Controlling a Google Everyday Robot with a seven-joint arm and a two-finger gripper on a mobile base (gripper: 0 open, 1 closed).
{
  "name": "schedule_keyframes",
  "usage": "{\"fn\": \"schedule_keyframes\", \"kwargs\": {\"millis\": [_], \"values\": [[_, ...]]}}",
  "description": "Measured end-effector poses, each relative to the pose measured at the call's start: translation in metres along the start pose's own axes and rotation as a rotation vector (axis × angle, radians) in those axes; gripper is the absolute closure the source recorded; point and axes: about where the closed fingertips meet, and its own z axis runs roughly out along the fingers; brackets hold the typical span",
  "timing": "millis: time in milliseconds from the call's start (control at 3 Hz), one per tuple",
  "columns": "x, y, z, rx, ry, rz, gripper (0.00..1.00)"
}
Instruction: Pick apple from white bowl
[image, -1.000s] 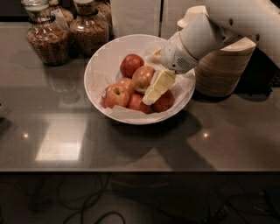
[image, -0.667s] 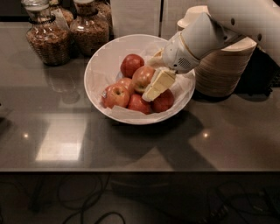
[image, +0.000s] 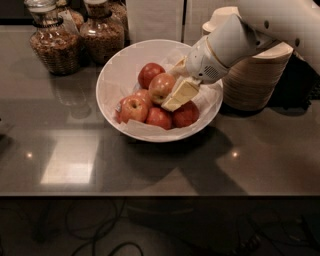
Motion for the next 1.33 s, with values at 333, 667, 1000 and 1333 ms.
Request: {"fn": "schedule_keyframes", "kwargs": {"millis": [333, 667, 1000, 1333], "values": [[0.000, 0.000, 0.000, -0.001, -0.001, 0.000, 1.00], [-0.002, 0.000, -0.002, -0.001, -0.002, 0.000, 1.00], [-0.012, 0.004, -0.024, 0.021, -0.073, -0.005, 1.00], [-0.035, 0.010, -0.067, 0.065, -0.156, -0.036, 1.00]]}}
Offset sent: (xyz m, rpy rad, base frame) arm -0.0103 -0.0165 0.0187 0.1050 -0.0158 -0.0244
